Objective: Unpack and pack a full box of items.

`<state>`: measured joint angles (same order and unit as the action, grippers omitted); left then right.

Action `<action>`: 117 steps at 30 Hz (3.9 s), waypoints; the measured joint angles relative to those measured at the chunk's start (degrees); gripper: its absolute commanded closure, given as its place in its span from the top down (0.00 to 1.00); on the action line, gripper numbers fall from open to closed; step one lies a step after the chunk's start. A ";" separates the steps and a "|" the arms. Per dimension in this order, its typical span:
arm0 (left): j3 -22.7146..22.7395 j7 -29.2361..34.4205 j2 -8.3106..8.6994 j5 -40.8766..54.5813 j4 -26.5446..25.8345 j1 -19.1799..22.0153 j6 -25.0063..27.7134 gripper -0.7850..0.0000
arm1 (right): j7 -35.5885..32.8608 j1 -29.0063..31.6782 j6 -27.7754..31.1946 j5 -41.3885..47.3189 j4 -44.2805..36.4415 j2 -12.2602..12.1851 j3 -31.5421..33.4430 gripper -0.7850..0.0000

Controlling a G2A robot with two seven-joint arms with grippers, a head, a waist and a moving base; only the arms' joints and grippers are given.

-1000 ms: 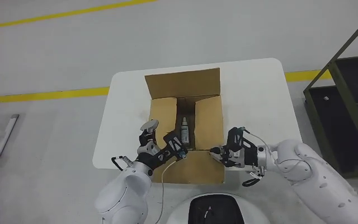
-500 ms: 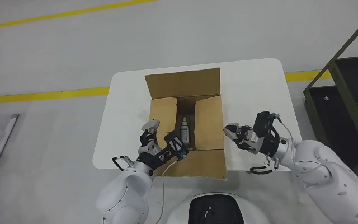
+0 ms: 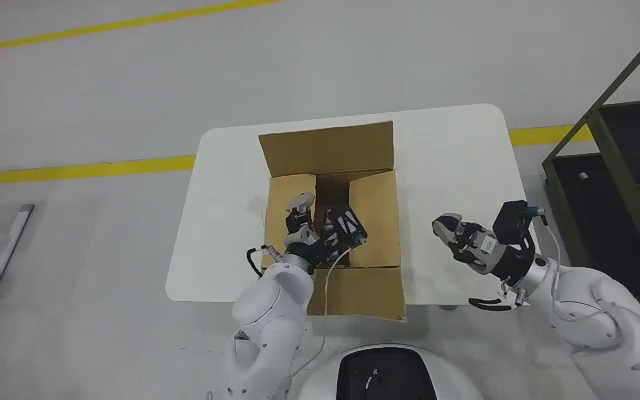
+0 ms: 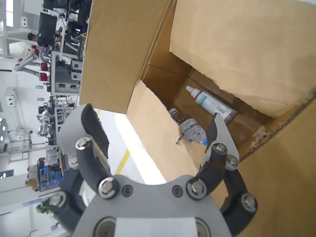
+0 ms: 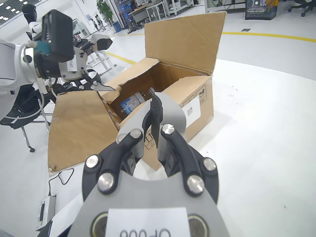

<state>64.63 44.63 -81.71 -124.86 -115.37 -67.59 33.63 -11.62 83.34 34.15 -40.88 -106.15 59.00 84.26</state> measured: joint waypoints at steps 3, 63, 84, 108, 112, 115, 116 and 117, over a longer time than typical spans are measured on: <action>-0.10 0.00 -0.02 0.00 0.24 0.09 -0.19 1.00 | 0.08 0.22 0.01 -0.23 -0.06 0.00 0.21 0.00; 4.53 21.19 -3.79 19.21 -1.15 0.17 -16.27 0.33 | -7.00 -12.94 -1.34 -5.95 4.95 1.89 -12.72 0.00; 9.91 17.64 -2.05 1.53 -2.00 1.60 -9.67 1.00 | -14.38 -15.32 -2.76 -4.97 7.72 2.22 -15.97 0.00; 14.52 5.62 -0.44 -16.30 3.98 1.06 -9.29 1.00 | -13.94 -14.32 -3.67 -3.56 7.04 2.25 -15.66 0.00; 14.00 3.73 -0.47 -16.80 0.70 1.26 -9.48 1.00 | -12.81 -12.83 -4.15 -3.68 4.69 1.96 -13.72 0.00; 13.11 4.01 -0.96 -13.02 -2.46 0.94 -8.58 1.00 | -11.37 -10.77 -5.20 -3.77 2.72 1.60 -11.03 0.00; 13.06 4.78 -1.16 -10.34 -3.46 1.08 -8.00 1.00 | -10.89 -9.97 -5.68 -3.76 2.16 1.49 -10.09 0.00; 12.87 5.56 -1.23 -7.72 -4.46 1.50 -7.10 1.00 | -10.47 -9.14 -6.15 -3.76 1.62 1.37 -9.11 0.00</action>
<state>77.50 50.20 -82.94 -132.58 -119.82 -66.08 26.53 -22.08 74.20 28.00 -44.63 -104.53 60.38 75.14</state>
